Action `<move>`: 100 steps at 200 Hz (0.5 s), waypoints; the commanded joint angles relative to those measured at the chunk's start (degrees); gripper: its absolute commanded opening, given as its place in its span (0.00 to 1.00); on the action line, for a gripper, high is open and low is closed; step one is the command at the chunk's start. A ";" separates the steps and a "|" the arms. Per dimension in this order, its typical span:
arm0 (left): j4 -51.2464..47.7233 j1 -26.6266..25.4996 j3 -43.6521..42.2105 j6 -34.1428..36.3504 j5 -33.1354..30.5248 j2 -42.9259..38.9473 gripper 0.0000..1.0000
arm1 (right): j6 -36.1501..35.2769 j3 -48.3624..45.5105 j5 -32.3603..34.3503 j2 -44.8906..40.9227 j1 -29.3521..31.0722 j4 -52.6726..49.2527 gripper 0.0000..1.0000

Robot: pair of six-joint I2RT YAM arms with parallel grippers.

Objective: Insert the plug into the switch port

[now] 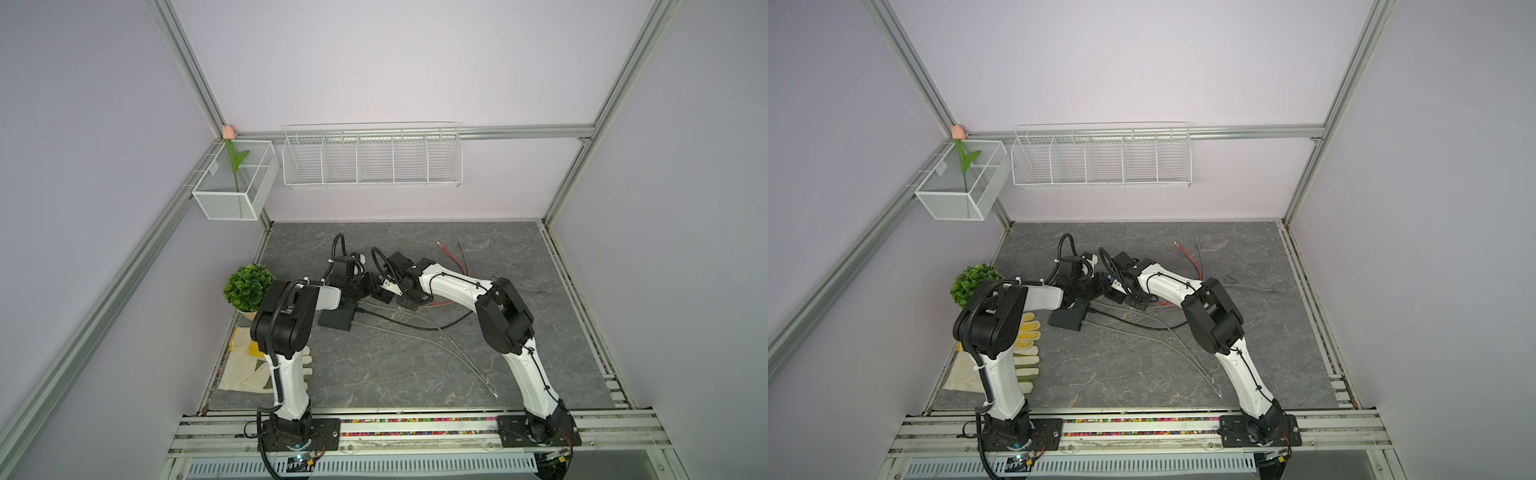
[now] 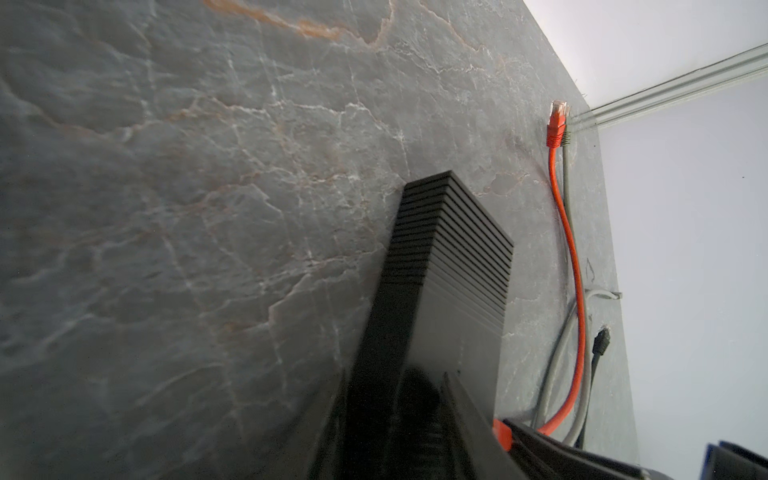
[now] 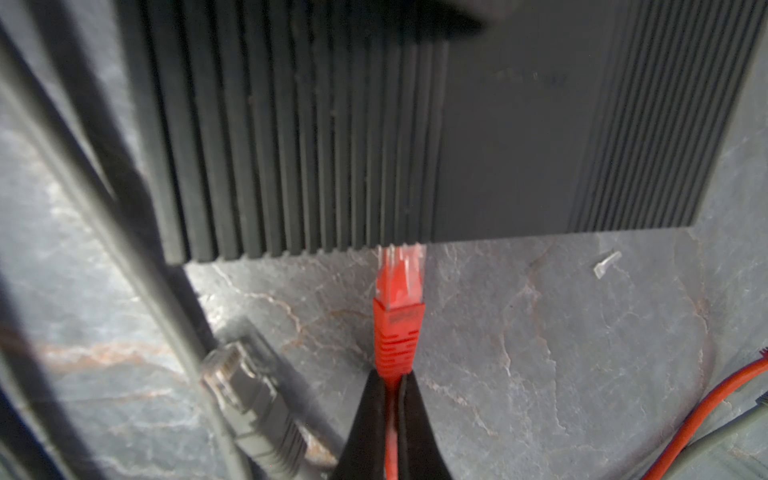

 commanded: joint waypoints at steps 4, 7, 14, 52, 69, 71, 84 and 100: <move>-0.82 -1.71 0.15 0.31 1.98 2.57 0.39 | 0.29 -0.62 -1.59 -2.75 0.80 4.86 0.07; -0.81 -1.74 0.13 0.27 1.98 2.60 0.39 | 0.32 -0.67 -1.79 -2.80 0.80 4.85 0.07; -0.76 -1.78 0.07 0.27 1.93 2.56 0.39 | 0.32 -0.78 -2.19 -2.92 0.83 4.92 0.07; -0.82 -1.81 0.15 0.35 1.90 2.68 0.39 | 0.46 -1.87 -5.34 -3.99 1.00 6.05 0.07; -0.82 -1.87 0.31 0.38 1.90 2.92 0.39 | 0.37 -2.10 -5.47 -4.40 1.05 6.13 0.07; -0.78 -1.82 0.32 0.36 1.90 2.97 0.39 | 0.38 -2.10 -5.46 -4.47 1.04 6.09 0.07; -0.74 -1.87 0.42 0.36 1.94 3.23 0.39 | 0.47 -2.35 -5.73 -4.83 0.98 6.42 0.07; -0.73 -1.92 0.51 0.40 2.00 3.49 0.39 | 0.53 -2.36 -6.40 -4.86 1.06 6.52 0.07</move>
